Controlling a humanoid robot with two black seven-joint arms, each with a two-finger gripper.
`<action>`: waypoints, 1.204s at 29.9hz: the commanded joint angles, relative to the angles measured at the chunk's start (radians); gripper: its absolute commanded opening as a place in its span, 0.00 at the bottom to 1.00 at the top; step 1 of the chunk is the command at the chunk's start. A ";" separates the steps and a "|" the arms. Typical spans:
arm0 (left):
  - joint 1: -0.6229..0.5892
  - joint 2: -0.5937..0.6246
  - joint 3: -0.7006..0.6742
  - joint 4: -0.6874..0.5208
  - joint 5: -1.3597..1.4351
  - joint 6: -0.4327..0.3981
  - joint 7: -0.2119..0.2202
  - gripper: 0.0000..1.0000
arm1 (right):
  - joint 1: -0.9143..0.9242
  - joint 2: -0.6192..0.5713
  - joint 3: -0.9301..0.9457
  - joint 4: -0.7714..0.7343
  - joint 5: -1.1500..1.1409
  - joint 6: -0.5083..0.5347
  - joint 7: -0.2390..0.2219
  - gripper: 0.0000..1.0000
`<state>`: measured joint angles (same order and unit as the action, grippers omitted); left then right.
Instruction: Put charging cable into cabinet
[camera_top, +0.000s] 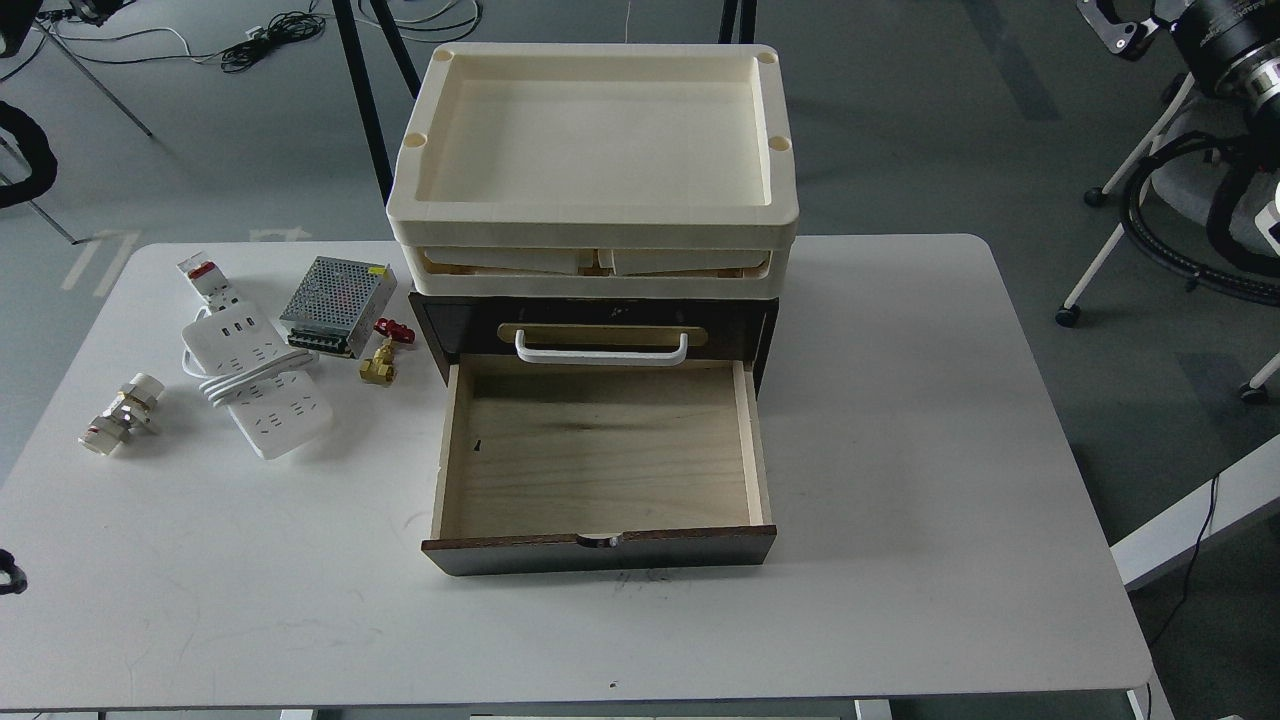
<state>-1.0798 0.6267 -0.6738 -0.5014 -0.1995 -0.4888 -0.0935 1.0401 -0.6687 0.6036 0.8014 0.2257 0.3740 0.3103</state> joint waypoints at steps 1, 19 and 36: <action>0.008 -0.027 -0.003 0.012 -0.001 0.000 -0.008 1.00 | 0.008 -0.003 0.008 0.024 0.000 -0.003 0.000 1.00; 0.044 -0.128 -0.207 0.201 -0.106 0.000 -0.395 1.00 | 0.000 -0.054 0.024 0.033 0.000 -0.007 -0.002 1.00; 0.204 0.609 -0.145 -0.798 0.392 0.000 -0.395 0.99 | -0.049 -0.080 0.039 0.022 0.009 -0.015 -0.002 1.00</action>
<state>-0.8814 1.1524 -0.8152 -1.2081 0.0350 -0.4894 -0.4889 1.0049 -0.7437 0.6404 0.8222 0.2292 0.3564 0.3083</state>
